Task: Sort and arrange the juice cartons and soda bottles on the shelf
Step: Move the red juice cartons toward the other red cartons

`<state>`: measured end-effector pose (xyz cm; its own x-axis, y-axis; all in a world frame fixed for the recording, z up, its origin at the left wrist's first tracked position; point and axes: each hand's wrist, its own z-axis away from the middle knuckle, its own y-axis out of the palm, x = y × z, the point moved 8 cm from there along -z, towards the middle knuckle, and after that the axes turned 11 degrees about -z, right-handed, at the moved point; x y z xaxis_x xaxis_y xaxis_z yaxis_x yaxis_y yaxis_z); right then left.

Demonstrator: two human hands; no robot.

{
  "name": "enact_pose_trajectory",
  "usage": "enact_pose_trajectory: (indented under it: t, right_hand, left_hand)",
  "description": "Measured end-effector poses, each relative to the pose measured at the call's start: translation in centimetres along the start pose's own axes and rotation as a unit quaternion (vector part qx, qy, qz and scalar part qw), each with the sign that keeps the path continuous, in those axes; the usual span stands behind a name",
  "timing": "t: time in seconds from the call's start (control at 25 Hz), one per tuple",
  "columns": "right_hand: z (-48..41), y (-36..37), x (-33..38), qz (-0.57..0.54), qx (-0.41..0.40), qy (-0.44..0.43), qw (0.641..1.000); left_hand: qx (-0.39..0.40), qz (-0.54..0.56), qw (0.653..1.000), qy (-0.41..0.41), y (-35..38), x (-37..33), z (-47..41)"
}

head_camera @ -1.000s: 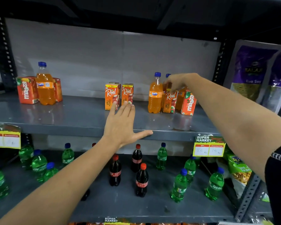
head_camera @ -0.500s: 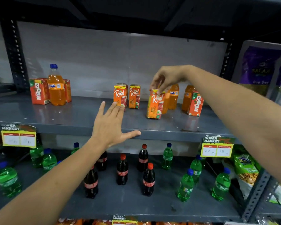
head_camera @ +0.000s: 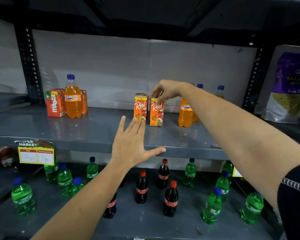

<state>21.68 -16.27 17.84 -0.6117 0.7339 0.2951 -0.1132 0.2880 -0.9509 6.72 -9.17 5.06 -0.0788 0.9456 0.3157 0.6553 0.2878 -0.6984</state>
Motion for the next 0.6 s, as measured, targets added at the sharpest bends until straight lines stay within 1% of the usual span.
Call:
enact_pose_trajectory:
  t: [0.12, 0.24, 0.36, 0.44, 0.6]
  right_hand:
    - [0.6, -0.3, 0.0, 0.020, -0.008, -0.009, 1.000]
    - [3.2, -2.6, -0.9, 0.037, -0.047, -0.019, 0.998]
    - [7.2, -5.1, -2.8, 0.092, -0.075, -0.011, 0.993]
    - [10.0, -6.2, -5.0, 0.128, -0.079, 0.010, 0.989]
    - [13.3, -7.5, -11.2, 0.210, -0.070, 0.086, 0.971]
  left_hand:
    - [-0.009, 0.012, 1.000, -0.007, 0.2, -0.1, -0.1]
    - [-0.014, 0.029, 0.999, -0.022, -0.1, -1.0, 0.0]
    - [-0.008, 0.058, 0.998, 0.001, -1.0, -4.7, -0.7]
    - [-0.013, 0.085, 0.996, 0.024, -2.2, -8.5, -1.6]
    - [-0.014, 0.105, 0.993, 0.054, -3.5, -14.3, -3.3]
